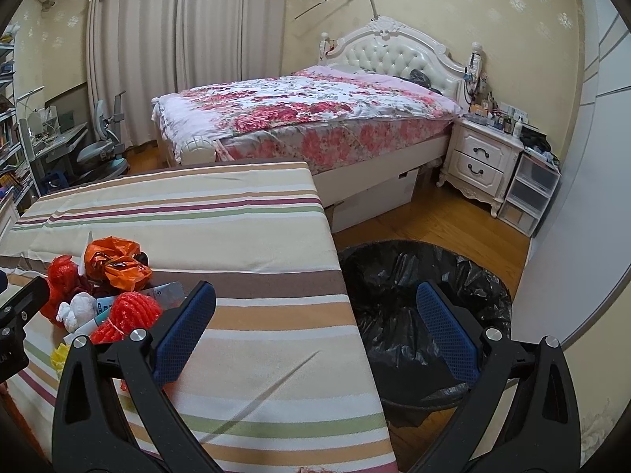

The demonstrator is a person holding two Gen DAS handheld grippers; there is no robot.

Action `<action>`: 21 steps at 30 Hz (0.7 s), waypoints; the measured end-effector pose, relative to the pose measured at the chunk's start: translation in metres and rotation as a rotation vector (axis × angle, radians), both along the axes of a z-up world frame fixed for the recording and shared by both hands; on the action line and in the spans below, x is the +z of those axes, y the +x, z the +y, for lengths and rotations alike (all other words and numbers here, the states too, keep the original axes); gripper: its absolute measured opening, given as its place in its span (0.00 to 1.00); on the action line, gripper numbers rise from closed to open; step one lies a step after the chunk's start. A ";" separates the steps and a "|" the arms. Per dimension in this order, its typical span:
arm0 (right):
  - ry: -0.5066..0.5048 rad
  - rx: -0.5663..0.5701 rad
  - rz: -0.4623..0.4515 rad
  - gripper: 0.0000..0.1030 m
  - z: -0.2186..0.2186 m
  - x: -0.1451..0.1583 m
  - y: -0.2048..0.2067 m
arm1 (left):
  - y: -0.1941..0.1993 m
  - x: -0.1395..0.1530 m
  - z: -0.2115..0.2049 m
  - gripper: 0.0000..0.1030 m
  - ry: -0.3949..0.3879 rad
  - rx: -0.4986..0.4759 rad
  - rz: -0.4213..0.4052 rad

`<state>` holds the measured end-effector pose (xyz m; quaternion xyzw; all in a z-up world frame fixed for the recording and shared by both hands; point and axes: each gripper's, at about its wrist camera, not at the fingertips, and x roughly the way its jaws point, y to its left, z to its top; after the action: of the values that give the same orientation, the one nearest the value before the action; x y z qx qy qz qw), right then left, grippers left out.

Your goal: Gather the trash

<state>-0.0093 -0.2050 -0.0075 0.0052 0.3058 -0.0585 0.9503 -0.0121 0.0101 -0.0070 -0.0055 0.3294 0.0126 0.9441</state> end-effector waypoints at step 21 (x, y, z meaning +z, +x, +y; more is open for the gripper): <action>0.004 -0.002 0.010 0.97 -0.003 -0.004 -0.001 | -0.001 -0.004 -0.001 0.94 0.000 0.004 0.009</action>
<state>-0.0100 -0.2081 -0.0116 0.0070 0.3107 -0.0586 0.9487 -0.0134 0.0094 -0.0107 -0.0061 0.3334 0.0144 0.9426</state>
